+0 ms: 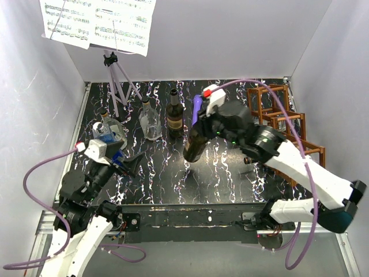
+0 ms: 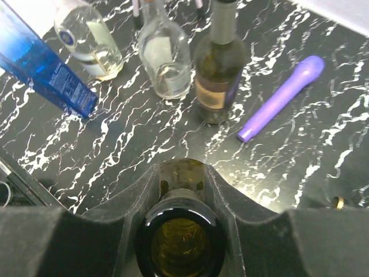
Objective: Take the wine bottle off the wine rack
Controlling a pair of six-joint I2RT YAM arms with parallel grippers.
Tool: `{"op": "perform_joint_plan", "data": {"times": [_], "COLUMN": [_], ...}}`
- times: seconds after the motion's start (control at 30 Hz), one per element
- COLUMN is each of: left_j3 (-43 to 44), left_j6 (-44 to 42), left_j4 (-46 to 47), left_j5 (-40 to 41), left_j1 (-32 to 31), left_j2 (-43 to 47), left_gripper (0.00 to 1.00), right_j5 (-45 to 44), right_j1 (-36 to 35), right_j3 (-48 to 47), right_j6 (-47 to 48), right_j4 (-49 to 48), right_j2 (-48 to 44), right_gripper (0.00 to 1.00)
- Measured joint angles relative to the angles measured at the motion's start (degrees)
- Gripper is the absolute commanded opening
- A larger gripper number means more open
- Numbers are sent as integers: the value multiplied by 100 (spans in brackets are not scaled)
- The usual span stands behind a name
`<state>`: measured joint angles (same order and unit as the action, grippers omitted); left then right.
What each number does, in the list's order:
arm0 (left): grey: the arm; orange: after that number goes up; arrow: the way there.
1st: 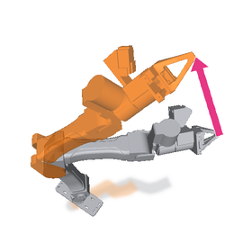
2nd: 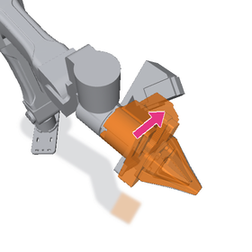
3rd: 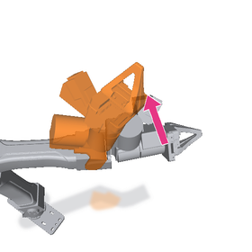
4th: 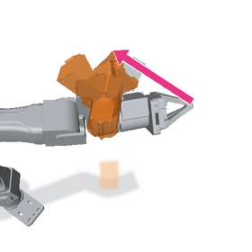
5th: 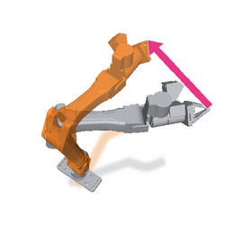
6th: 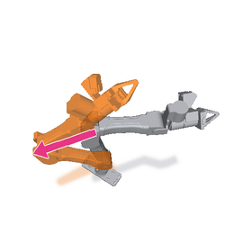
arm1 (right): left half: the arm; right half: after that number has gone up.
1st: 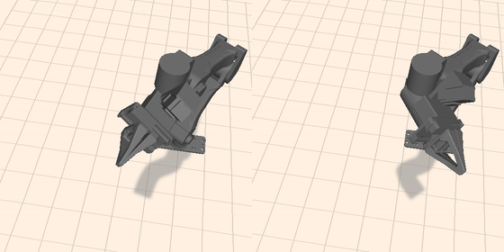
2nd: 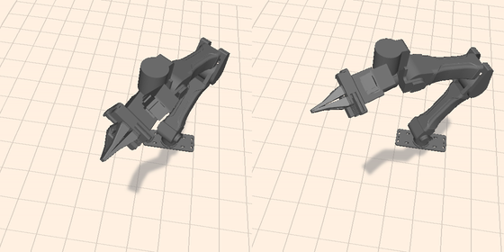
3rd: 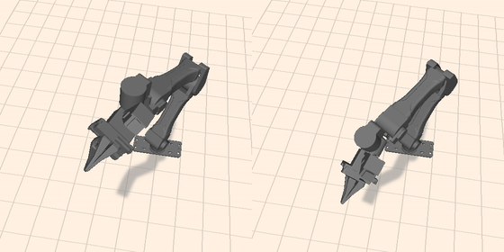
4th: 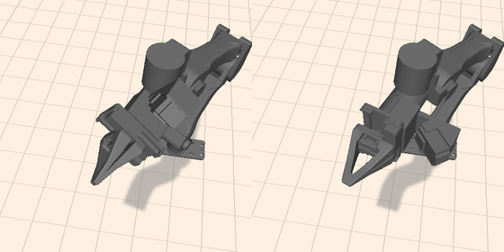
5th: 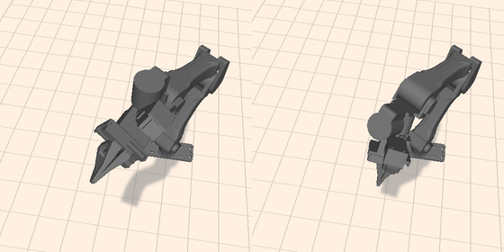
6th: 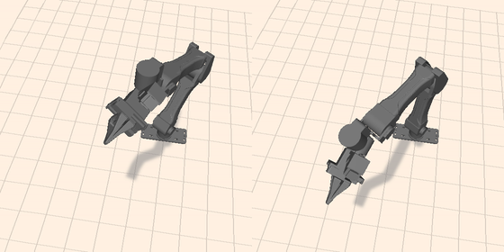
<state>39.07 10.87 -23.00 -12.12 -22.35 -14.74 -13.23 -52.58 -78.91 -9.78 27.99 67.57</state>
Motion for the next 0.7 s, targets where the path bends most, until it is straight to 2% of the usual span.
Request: {"op": "perform_joint_plan", "data": {"times": [0.2,0.33,0.7], "left_j3": [-2,-2,-4], "left_j6": [2,4,9], "left_j4": [-2,-7,-48], "left_j5": [931,1471,2000], "left_j1": [0,0,0], "left_j2": [905,1283,1384], "left_gripper": [98,98,98], "right_j5": [-398,-511,-765], "right_j1": [-662,-883,-1204], "right_j3": [-83,-551,-2072], "right_j6": [-197,-249,-61], "right_j4": [-420,-627,-1325], "right_j2": [1045,1923,3648], "right_gripper": [1,1,1]}}
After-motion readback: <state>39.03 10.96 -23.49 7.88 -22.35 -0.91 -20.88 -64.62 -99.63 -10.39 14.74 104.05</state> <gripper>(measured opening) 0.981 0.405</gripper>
